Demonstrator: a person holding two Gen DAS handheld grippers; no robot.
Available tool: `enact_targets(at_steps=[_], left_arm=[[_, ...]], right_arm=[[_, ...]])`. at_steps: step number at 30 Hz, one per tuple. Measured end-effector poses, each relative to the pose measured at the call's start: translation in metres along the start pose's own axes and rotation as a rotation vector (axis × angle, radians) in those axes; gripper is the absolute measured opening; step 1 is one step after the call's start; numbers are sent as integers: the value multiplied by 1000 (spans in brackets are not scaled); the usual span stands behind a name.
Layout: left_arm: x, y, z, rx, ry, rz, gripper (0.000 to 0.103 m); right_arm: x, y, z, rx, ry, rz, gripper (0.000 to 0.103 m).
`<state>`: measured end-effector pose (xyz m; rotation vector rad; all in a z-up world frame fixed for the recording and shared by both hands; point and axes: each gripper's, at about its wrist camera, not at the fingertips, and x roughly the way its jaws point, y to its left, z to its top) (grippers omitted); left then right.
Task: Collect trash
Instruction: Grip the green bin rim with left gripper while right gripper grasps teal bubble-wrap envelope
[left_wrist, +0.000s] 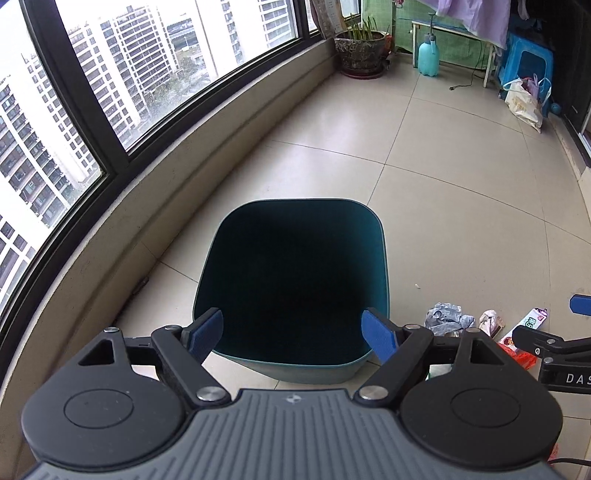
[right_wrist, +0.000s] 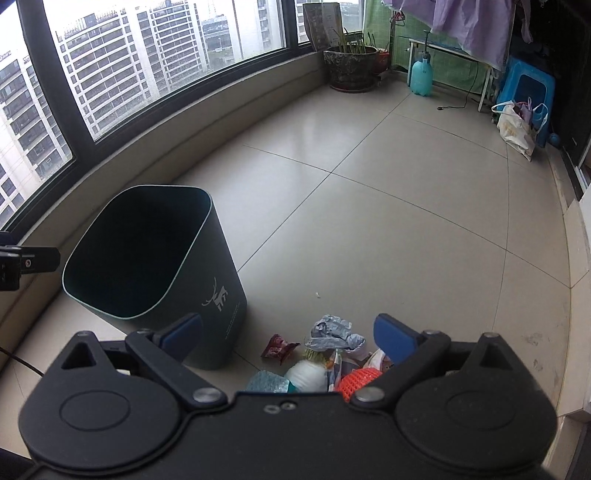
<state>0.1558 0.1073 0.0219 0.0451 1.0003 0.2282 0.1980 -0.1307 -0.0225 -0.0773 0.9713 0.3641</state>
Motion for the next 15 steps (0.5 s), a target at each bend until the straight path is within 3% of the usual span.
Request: enact_targets(at_steps=[6,10,15], left_arm=[[76,57,18,-140,98,26,82],[118,102,23,-253,155,57,82],[150,117,15,-310,216,65,81]], right_arm=[[82,6,-4,-48,132,32,93],[114,-1,-11,-17,217,64,93],[143,-6,-30,1,302,54,92]])
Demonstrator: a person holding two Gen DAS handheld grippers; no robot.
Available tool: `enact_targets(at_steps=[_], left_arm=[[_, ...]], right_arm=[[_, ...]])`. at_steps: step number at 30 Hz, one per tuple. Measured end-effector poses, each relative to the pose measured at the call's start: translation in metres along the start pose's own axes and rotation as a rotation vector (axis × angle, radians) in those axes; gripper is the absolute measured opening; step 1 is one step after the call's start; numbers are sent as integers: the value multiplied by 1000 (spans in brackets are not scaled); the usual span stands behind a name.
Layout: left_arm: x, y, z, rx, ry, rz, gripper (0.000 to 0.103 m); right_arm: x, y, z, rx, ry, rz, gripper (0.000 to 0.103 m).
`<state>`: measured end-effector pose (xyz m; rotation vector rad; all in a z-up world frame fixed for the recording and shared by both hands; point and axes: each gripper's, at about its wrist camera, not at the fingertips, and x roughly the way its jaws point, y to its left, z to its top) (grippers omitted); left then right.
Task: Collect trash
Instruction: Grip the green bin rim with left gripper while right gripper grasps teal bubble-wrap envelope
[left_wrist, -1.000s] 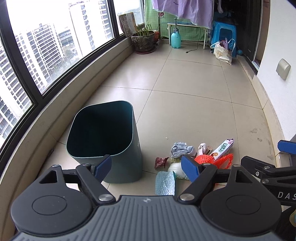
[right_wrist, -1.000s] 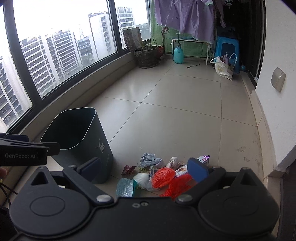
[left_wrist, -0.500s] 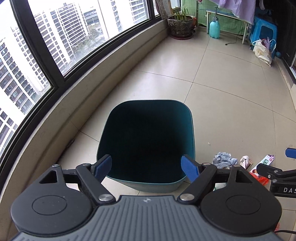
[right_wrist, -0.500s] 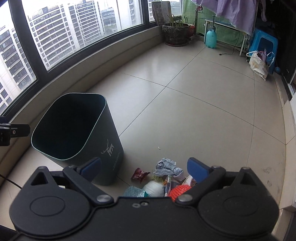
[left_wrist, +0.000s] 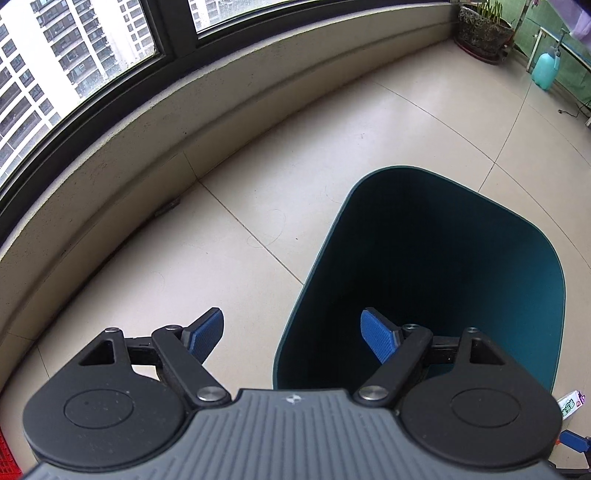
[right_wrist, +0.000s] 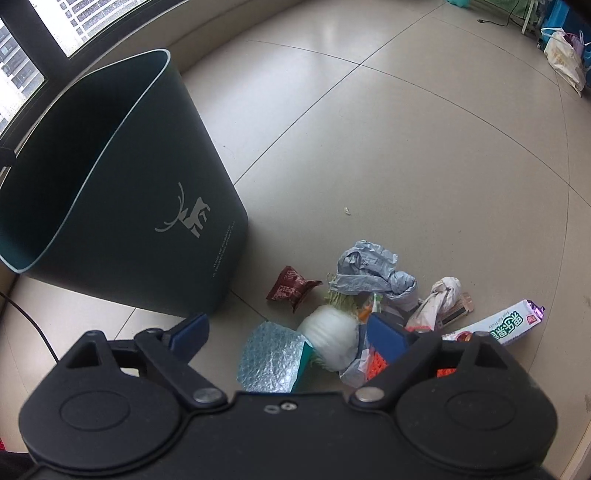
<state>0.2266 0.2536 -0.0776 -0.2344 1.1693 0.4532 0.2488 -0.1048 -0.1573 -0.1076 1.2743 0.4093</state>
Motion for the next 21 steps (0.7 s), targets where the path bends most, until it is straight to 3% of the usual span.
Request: enact_targets(at_steps=[6,10,13,16,21], left_arm=[[14,-10,-23,31,30,11,66],[17,-15,-36,58,27,47,61],[21,-14,-36,55,37,66,55],[27,-10,-31,39,52,64,42],[34,-15,-27,57,60,65,38]], right_arm=[[48,7,-25,-49,74,-28,91],[91,13,-41,-95,154,-53,88],[120,8,-47,-60,191,-94,77],[141,2,-52,-11,231,-110,67],[165,-12,-54,74,286,-57,32]])
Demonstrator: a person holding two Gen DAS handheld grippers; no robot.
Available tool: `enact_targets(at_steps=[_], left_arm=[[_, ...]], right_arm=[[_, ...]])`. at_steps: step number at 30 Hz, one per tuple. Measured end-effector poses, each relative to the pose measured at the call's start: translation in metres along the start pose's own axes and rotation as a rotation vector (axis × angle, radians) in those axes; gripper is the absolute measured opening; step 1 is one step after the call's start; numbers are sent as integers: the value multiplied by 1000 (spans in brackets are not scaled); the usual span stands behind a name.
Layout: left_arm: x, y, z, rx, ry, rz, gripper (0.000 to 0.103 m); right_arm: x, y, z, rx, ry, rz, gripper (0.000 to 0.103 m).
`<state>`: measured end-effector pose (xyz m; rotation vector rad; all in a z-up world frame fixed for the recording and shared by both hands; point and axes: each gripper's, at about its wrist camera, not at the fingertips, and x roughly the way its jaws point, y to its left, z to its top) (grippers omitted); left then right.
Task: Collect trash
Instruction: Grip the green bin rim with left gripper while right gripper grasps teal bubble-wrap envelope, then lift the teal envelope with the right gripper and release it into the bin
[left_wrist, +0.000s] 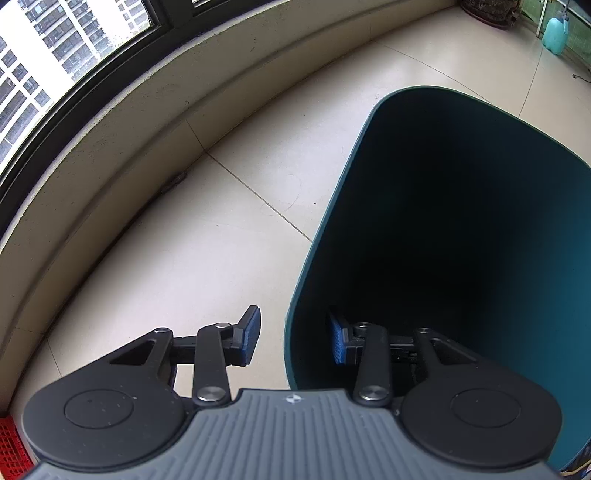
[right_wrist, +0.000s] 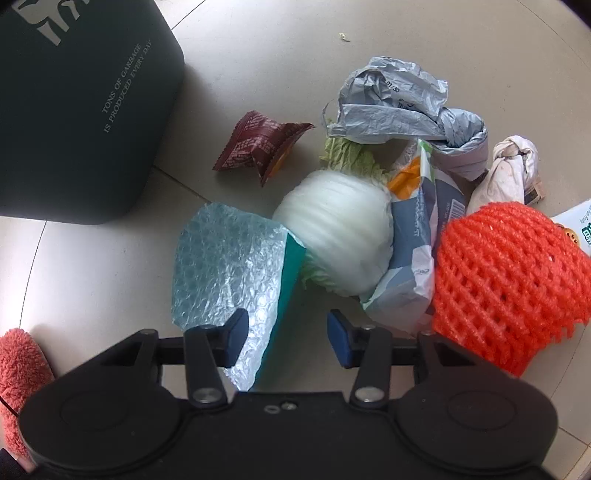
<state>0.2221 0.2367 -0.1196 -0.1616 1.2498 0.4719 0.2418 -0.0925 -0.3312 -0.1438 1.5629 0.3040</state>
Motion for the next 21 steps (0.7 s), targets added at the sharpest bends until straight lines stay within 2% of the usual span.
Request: enact_targets(at_steps=[1,3,5,8,11,16,21], left_arm=[[2,-4,4,6,3,3,38],[5,-7,3,11,11,19,38],[6,-11,2,25,16,23,36],[15,-12,2,50,19,26,33],[11,-18,2,61,14,23,23],[8,-18,4,49,29,15,18],[12,-11,8,14,45,-18,15]], right_arm=[[1,-2,1,7,3,13,27],[1,-5,1,23,7,36,5],[-4,-7,-2,23,-3,39,2],[-24,-4,-9,-18,-28,29,1],[-57,3,-16,-88,-53,7,1],[-137,8,-21,-143,-131,19,1],[-224,11,-14,-119,-234,55,1]])
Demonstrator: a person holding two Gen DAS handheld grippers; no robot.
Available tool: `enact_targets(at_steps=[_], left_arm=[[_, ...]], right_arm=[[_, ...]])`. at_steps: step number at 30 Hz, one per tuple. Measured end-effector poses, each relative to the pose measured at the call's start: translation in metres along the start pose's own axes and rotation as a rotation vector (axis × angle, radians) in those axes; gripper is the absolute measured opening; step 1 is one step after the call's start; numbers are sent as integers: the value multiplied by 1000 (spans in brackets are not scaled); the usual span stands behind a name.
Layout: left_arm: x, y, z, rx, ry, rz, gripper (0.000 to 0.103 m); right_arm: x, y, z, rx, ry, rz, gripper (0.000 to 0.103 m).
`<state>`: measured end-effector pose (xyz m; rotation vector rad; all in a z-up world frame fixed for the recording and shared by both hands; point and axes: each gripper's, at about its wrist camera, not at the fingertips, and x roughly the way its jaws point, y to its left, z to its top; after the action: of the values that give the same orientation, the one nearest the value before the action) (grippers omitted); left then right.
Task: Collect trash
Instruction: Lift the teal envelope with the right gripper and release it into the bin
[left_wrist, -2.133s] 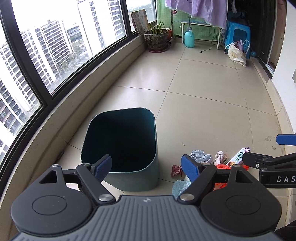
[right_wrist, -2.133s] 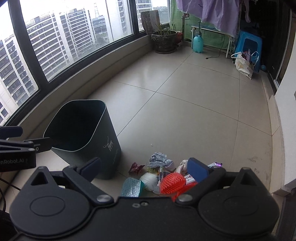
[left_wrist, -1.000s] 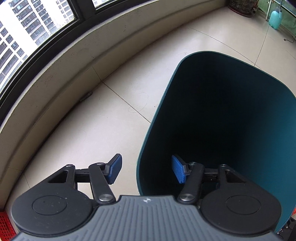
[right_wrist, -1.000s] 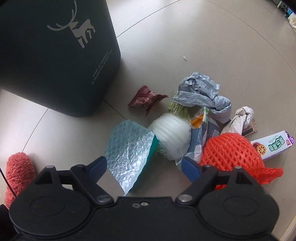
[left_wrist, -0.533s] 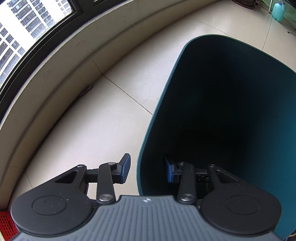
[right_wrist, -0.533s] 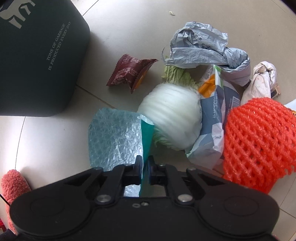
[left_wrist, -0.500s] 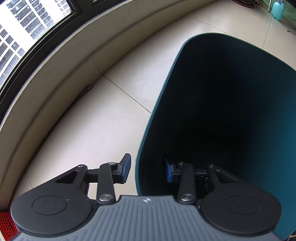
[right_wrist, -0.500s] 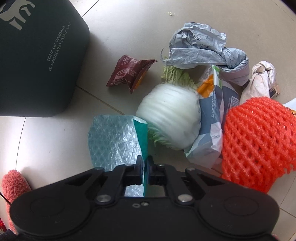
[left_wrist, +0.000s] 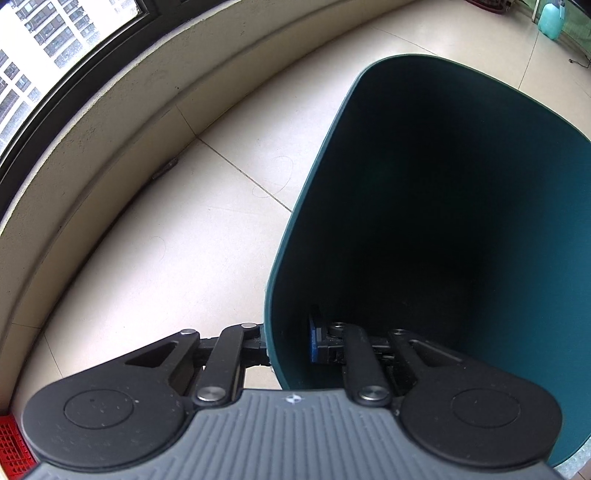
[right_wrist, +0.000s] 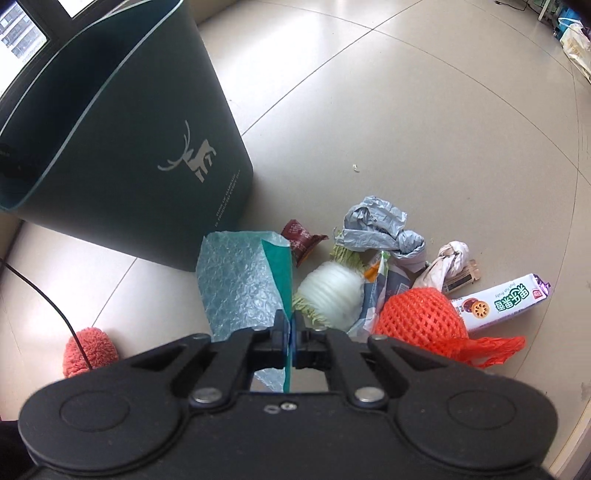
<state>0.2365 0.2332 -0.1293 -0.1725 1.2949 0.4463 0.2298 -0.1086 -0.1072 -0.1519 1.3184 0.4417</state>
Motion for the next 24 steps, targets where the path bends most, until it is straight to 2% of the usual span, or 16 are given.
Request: enact_targets(at_steps=[2,6,11,13,19,24], left_arm=[[0,-2,1,5,1,-2,15],[0,-5,1,13,1,-2,15],[0,-4,1,16,-3,-1,15],[3,-1,2,15,-4,-3,15],[5,10,-3,-1,-36,-31,15],[9,6,-6,12,-48,-20,14]], right_arm=[[-40,1,19,-9,-62,17,1],[-92,11,57,-38,-157,26,1],[-116,48,98,-110,-244,45,1],[-103,65,113,-131,-260,55,1],[-37,106,135,-180,-213,84,1],[32,138,142,-228,-140,14,1]])
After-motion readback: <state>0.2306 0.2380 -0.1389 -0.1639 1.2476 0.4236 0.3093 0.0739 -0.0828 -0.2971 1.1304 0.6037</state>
